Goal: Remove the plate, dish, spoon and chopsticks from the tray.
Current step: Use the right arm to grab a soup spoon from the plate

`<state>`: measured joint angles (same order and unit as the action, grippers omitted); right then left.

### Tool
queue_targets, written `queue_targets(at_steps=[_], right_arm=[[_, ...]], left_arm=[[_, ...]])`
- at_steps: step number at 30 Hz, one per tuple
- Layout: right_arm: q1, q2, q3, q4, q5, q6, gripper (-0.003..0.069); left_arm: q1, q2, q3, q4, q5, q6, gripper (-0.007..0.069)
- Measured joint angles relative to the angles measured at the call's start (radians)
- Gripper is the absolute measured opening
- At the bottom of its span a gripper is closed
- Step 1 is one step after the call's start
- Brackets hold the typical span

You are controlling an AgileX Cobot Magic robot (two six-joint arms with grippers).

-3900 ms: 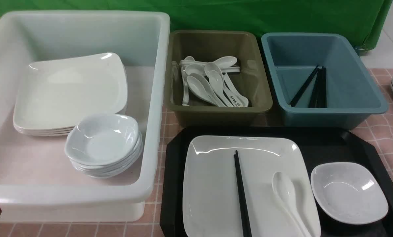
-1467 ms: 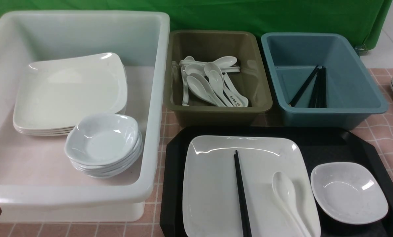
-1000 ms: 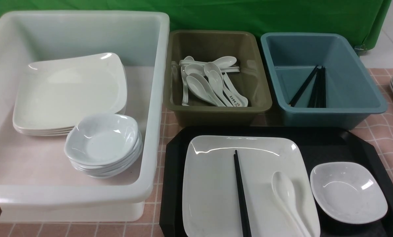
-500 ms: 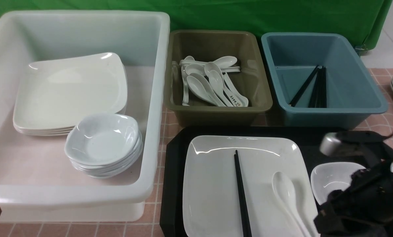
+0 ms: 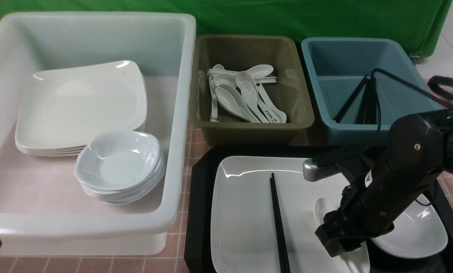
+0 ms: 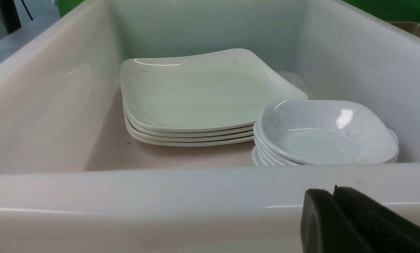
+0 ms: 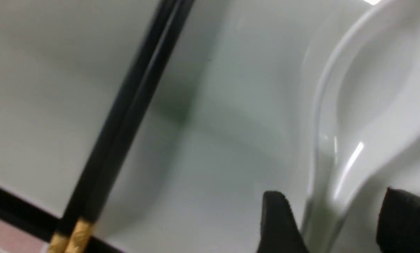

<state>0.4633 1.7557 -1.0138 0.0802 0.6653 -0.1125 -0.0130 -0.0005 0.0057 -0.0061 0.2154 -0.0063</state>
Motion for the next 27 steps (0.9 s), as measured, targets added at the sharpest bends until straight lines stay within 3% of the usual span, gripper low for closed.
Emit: queue_targets(at_steps=[9,12,15,19,23,27], right_arm=[[0.002,0.046,-0.014,0.007,-0.016,0.0,0.0421],[0.002,0.048,-0.014,0.004,-0.015,0.0,0.0272],[0.002,0.048,-0.014,0.004,-0.01,0.002,0.0198],[0.002,0.044,-0.017,0.004,0.016,0.003,0.0184],[0.002,0.004,-0.061,0.001,0.085,0.003,0.0118],[0.002,-0.043,-0.129,-0.002,0.094,0.007,0.012]], left_arm=[[0.0,0.0,0.0,0.0,0.0,0.0,0.0022],[0.0,0.0,0.0,0.0,0.0,0.0,0.0022],[0.0,0.0,0.0,0.0,0.0,0.0,0.0022],[0.0,0.0,0.0,0.0,0.0,0.0,0.0022],[0.0,0.0,0.0,0.0,0.0,0.0,0.0022],[0.0,0.0,0.0,0.0,0.0,0.0,0.0022]])
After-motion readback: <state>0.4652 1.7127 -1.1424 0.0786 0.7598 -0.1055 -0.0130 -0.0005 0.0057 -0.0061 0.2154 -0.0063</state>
